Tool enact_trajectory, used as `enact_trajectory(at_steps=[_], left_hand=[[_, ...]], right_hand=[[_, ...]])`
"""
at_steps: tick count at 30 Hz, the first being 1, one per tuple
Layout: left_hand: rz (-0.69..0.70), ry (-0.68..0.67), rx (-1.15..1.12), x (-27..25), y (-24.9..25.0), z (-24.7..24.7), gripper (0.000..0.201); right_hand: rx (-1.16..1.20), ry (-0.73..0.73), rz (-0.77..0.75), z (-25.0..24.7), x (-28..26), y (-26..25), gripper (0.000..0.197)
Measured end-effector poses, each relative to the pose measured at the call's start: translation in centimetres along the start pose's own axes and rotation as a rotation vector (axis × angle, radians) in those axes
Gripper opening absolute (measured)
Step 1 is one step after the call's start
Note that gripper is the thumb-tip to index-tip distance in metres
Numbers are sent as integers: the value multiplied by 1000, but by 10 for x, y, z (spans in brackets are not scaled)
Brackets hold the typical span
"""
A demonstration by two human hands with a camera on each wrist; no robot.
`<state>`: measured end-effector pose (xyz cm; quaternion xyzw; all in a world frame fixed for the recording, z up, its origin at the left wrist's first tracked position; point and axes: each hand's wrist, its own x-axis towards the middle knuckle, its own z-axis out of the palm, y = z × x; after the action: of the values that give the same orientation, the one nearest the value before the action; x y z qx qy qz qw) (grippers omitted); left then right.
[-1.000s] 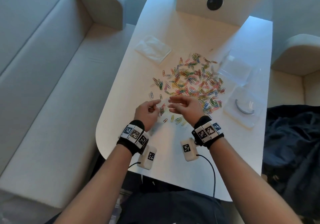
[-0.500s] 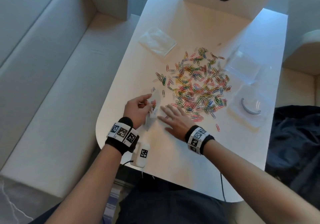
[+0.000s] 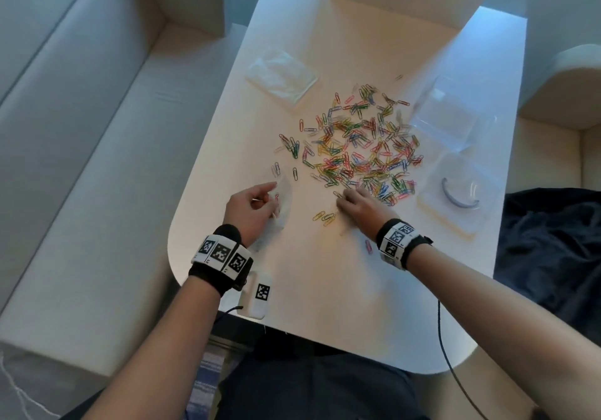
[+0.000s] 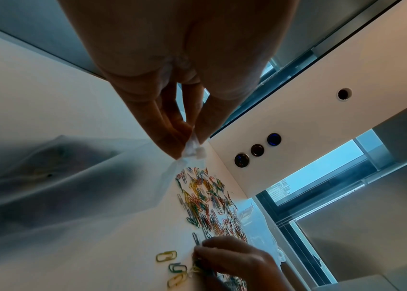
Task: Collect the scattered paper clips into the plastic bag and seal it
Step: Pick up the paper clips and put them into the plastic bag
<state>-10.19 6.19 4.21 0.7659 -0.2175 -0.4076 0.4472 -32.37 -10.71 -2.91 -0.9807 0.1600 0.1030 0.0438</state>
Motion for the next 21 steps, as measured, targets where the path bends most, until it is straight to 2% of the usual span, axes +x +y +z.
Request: enact_trajectory(at_steps=[2,4,5,7,9,10,12,14,17,19,21], left_hand=[[2,-15,20,-1,0,6,37],[2,-33,36,-2,-1,13,37],[0,-41,49,-2,-1,16,37],[-3,-55,75,-1,-2,23,37],[-6,-69,87,0,-1,28,38],[-10,-75,93,0,0,31,39],[-14,-81,101,0,2,38,39],[-13,-80,117,-1,5,45,39],[27,-91,153,-4,10,55,37],[76,-98,170,-8,14,60,37],[131,-96,187,-10,15,62,35]], right_hand=[[47,-53,58,-6,2,3,45],[163,-13,136,-10,5,5,28],[282,46,221,-13,7,5,19],[562,179,496,-18,7,9,14],[1027,240,860,-19,2,15,15],[1396,272,991,-20,-2,14,16],[2105,429,1062,-27,-10,8,16],[2439,503,1002,-37,-15,-3,14],[2459,405,796,-61,-9,-31,18],[2308,308,710,-70,-3,-50,23],[2026,238,726,-71,4,-61,26]])
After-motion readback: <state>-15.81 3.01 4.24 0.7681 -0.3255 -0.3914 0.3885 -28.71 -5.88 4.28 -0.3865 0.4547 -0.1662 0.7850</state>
